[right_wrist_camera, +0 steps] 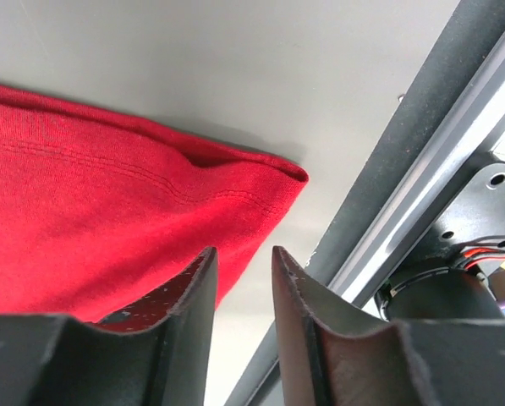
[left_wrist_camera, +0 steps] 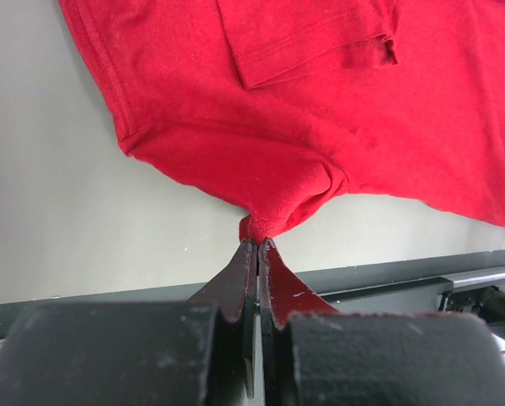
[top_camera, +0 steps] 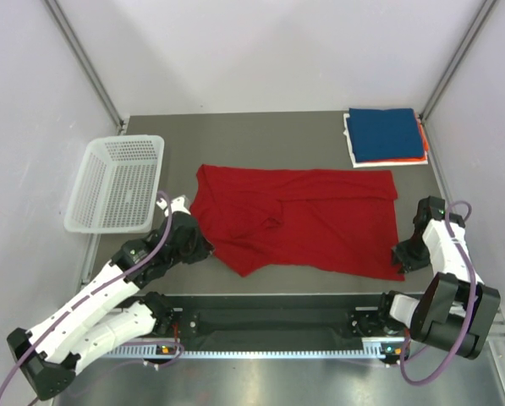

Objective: Fold and stack the t-shirts
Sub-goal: Fold the tshirt

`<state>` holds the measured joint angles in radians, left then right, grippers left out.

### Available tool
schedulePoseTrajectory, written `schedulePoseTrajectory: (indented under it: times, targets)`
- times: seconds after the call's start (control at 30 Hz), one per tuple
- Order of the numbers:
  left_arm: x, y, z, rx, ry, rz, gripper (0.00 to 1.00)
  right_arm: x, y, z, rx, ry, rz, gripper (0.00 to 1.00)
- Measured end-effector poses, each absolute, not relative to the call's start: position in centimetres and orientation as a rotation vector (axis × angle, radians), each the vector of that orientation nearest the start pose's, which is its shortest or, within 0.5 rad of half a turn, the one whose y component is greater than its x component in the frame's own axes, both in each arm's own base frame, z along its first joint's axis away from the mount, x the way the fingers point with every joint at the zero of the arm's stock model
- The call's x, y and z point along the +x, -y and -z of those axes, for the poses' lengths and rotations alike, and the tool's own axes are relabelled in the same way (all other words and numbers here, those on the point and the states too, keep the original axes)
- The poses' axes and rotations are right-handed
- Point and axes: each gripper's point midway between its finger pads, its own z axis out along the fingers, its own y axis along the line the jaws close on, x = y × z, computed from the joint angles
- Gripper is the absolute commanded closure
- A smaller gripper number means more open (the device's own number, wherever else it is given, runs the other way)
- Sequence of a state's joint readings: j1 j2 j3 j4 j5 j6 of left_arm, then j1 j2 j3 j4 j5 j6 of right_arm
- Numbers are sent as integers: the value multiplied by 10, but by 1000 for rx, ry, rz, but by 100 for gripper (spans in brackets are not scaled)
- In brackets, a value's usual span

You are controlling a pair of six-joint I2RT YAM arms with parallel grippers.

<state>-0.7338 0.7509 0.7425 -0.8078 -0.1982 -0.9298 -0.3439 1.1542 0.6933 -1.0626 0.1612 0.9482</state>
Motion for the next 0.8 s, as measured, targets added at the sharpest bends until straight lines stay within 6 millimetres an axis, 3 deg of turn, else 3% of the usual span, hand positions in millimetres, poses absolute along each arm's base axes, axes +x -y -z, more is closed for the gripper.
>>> schedulePoseTrajectory:
  times: [0.33,0.47,0.6,0.8]
  targets:
    - [169,149,-182,-342,-2323,641,100,147,49,-43,1810,-2424,219,60]
    - [167,147,-179,-350,-2338,623,100,149,52,-45,1710,-2481,215,56]
    - [174,148,-170,-355,-2361,567,100,157,57,-57,1638,-2510,223,45]
    - [204,154,-158,-357,-2429,437,100,172,65,-66,1600,-2545,239,47]
